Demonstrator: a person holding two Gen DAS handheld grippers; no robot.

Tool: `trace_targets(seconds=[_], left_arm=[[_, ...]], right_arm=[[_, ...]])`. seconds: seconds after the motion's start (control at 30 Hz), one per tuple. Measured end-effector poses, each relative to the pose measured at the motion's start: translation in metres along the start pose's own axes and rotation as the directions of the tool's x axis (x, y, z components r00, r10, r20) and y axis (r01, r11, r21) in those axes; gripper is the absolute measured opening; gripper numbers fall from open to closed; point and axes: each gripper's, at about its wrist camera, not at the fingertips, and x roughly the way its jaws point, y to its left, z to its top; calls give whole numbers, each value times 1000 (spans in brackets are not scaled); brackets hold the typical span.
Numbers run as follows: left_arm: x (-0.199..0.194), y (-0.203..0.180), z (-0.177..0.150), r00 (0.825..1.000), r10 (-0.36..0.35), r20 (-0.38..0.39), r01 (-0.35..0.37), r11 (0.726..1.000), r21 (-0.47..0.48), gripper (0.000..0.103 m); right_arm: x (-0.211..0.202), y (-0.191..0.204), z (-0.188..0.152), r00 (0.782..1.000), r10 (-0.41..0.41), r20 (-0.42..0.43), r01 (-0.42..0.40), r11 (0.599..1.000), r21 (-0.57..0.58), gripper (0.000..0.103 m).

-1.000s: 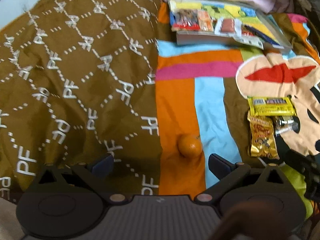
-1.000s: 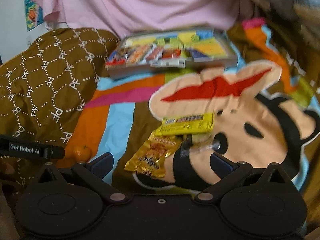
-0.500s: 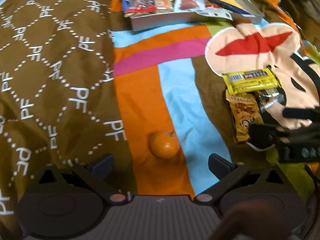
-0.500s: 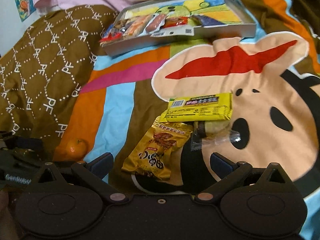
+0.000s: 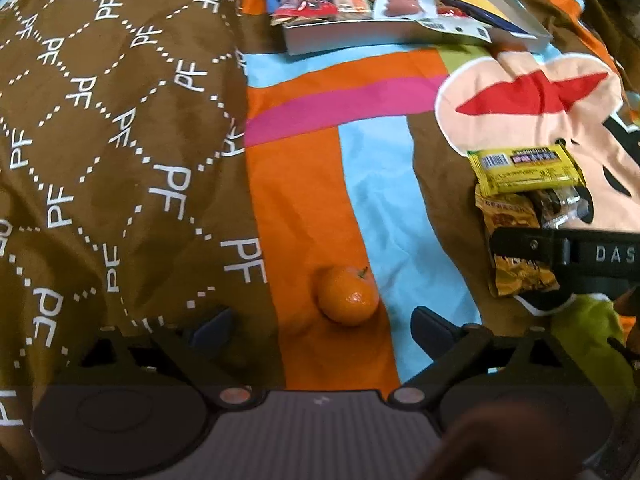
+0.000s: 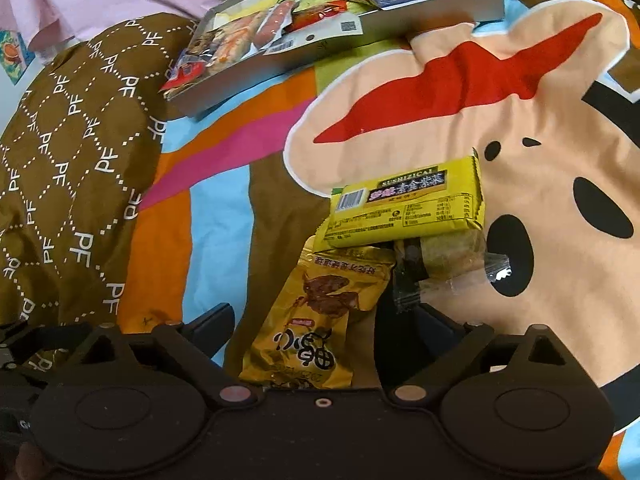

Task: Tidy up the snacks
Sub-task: 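Move the left tool to the mandarin orange while the right tool moves to the gold pouch, then grasp the mandarin orange with the left tool while the right tool grasps the gold pouch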

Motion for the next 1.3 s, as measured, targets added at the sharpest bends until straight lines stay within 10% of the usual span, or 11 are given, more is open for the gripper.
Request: trace_targets(seconds=[0.27,0.57,0.77,1.3], left_arm=[[-1,0,1,1000,-2,29,2,1000,-4,80],[7,-6,1,999,-40,8,40,999,3,39],[9,-3,0,998,-55,3,55,998,-23,37],[10,-8,-1,999,-51,-12,51,999,16,37]], right_arm=[[-2,5,-7,999,-23,27,24,999,-24,85],[9,19,-10,998,-50,38,54,993,-106,80],[9,26,-16,996,-79,35,84,983,-162,57],[5,43,-30,996,-92,12,92,955,-282,62]])
